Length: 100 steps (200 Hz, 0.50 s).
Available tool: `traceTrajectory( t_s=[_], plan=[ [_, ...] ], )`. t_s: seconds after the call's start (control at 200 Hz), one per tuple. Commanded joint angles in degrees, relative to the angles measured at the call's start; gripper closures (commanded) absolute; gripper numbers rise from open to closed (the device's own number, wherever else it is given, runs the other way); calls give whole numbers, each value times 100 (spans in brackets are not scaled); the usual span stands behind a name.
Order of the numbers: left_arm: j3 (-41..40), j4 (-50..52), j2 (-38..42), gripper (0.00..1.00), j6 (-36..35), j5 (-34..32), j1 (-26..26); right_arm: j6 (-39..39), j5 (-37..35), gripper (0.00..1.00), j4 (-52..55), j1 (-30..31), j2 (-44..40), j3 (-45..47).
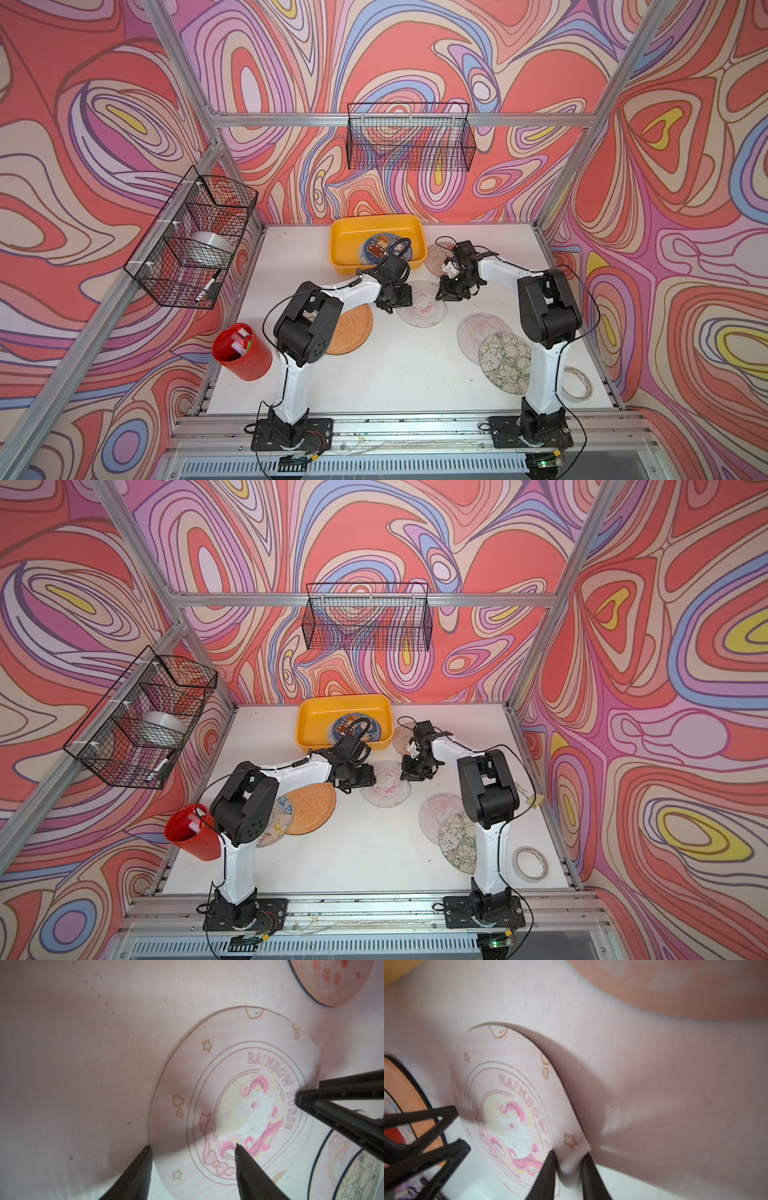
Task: Put the coasters into the storage box
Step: Pick up the coaster from the center of the board.
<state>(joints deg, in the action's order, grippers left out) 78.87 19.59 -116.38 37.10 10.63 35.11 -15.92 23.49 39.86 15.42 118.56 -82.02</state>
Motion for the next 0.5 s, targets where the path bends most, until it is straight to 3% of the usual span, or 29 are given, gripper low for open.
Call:
traceTrajectory(
  t_s=[0.0,0.055,0.496],
  plan=[
    [-71,321,-259,36,71,61,32,-57,-4,94,93,58,162,71],
    [-87,319,-221,35,78,70,31,-73,25,100,85,58,118,63],
    [-1014,-290,860,14,303,291,-155,-197,405,100,549,138,-975,-191]
  ],
)
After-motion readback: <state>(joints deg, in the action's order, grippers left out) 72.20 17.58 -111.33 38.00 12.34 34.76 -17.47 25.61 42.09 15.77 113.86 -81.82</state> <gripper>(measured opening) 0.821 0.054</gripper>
